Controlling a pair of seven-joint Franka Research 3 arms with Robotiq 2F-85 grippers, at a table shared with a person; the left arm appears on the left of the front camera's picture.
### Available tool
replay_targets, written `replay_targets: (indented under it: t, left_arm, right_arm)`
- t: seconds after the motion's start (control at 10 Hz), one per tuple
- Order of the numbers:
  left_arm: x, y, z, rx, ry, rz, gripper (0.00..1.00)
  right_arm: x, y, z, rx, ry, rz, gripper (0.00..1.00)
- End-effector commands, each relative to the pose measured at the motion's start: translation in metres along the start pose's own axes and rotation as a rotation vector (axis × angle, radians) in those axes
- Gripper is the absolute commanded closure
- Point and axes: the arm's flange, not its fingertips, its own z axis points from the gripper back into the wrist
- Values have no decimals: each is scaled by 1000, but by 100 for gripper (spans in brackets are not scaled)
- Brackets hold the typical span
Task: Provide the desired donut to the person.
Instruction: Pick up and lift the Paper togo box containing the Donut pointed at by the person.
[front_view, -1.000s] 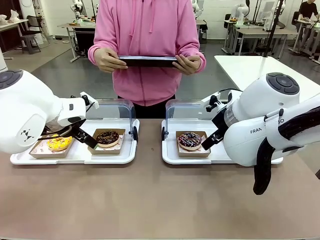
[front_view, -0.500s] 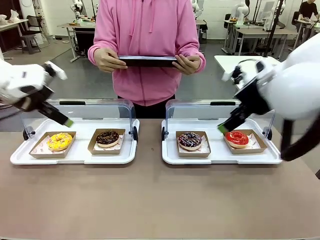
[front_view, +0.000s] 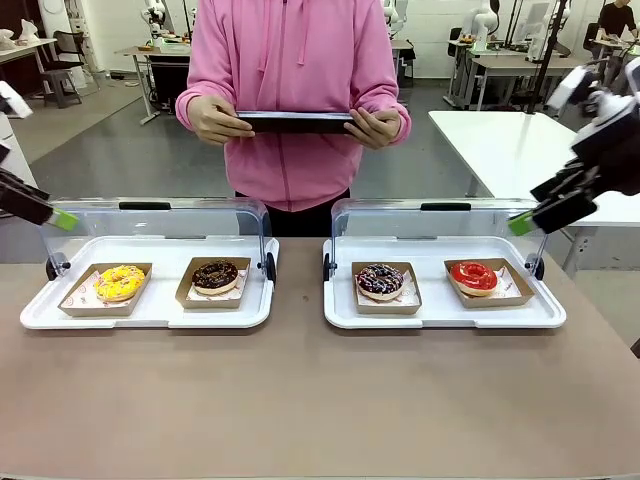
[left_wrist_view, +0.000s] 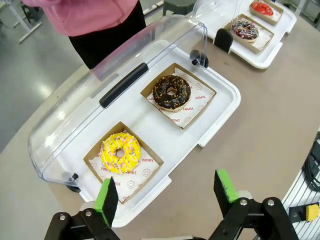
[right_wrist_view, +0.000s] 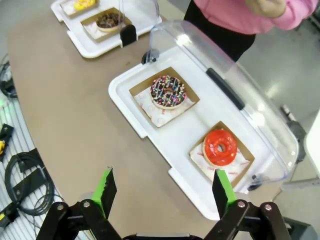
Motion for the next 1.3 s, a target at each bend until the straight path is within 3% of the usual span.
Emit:
replay_targets:
  t: [0.0, 0.7, 1.2]
  left_arm:
    - [-100, -53, -18, -20, -68, 14, 0]
    - [-100, -31, -10, 8, -198, 67, 0]
    - [-100, -28, -4, 12, -208, 61, 0]
  right_arm:
    - [-87, 49, -29, 29, -50, 40, 0]
    - [-88, 39, -26, -77, -173, 31, 0]
    - [-82, 41, -24, -99, -177, 48, 0]
